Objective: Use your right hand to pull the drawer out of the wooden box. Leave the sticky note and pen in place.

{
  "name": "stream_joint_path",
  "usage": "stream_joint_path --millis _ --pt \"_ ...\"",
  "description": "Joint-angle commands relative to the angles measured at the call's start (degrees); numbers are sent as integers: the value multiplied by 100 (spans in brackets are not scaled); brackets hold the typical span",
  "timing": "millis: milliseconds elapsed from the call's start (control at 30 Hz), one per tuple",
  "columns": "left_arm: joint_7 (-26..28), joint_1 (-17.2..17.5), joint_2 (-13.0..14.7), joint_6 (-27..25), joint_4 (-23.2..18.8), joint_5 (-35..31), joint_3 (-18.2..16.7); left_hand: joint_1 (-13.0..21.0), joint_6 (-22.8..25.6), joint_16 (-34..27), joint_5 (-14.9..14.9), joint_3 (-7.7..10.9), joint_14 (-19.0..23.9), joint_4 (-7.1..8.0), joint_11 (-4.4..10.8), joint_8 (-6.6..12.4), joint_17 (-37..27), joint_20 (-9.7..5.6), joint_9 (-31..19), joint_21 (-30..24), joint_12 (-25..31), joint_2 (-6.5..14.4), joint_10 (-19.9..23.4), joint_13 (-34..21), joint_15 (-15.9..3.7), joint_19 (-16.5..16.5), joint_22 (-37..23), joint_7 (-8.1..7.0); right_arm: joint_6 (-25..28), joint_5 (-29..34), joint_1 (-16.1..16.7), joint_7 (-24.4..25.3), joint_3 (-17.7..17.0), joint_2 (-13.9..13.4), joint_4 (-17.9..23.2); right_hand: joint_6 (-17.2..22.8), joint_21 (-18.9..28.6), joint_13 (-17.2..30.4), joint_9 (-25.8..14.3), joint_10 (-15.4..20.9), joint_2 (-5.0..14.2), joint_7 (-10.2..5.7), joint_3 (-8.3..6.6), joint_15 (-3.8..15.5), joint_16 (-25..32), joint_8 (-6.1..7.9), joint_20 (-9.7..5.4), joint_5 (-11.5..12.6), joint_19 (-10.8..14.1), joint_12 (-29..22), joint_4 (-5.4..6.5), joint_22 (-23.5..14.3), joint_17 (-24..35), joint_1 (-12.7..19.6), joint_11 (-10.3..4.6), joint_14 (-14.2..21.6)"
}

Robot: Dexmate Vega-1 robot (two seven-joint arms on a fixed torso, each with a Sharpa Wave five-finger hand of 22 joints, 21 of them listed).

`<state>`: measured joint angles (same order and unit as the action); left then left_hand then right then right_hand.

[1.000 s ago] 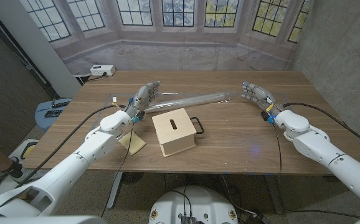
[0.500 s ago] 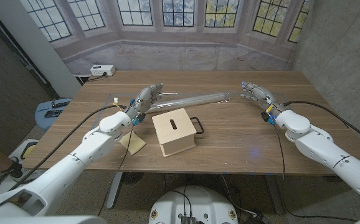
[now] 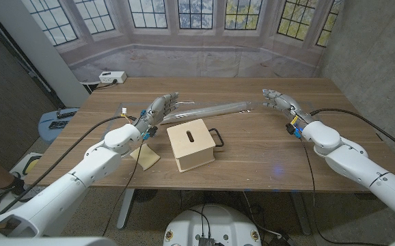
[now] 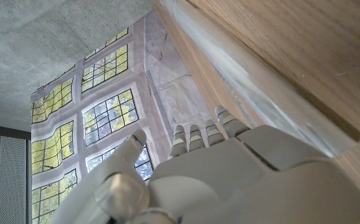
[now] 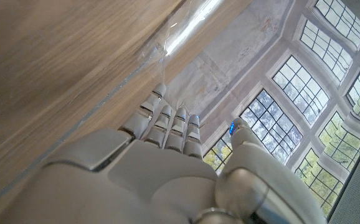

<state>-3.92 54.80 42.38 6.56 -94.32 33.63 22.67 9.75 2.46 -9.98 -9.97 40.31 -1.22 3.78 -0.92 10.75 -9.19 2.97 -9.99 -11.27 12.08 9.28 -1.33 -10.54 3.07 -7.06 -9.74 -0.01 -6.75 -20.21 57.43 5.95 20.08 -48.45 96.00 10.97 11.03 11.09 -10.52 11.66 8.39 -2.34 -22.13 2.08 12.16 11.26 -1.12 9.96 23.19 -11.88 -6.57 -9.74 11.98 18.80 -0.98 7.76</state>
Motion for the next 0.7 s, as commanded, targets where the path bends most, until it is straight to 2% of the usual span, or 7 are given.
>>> stream_joint_path --millis 33,600,700 --pt "131 270 255 81 -361 -116 -142 65 37 -8 9 16 41 -39 -16 12 -30 -11 -27 -7 -9 12 51 -8 12 -59 -25 12 154 701 -6 173 137 -204 373 73 41 17 -21 85 10 2 -16 62 50 59 -7 9 64 -35 -30 -9 0 80 -18 96" --pt "140 377 353 225 -499 -273 -195 87 45 -7 14 18 44 -58 -10 2 -31 -3 -29 -5 -19 14 52 -10 12 -60 -26 4 557 1555 56 219 238 -534 905 201 47 19 -22 194 -12 -5 -14 94 73 81 12 9 109 -58 -84 -10 -15 138 4 185" --pt "122 372 388 224 -512 -339 -176 88 45 -6 15 16 42 -59 -7 1 -31 -8 -29 -6 -21 12 50 -10 7 -64 -26 2 675 1713 65 188 267 -615 1035 247 50 19 -22 228 -11 -22 -12 135 80 89 14 10 130 -64 -93 -10 -17 149 -44 210"
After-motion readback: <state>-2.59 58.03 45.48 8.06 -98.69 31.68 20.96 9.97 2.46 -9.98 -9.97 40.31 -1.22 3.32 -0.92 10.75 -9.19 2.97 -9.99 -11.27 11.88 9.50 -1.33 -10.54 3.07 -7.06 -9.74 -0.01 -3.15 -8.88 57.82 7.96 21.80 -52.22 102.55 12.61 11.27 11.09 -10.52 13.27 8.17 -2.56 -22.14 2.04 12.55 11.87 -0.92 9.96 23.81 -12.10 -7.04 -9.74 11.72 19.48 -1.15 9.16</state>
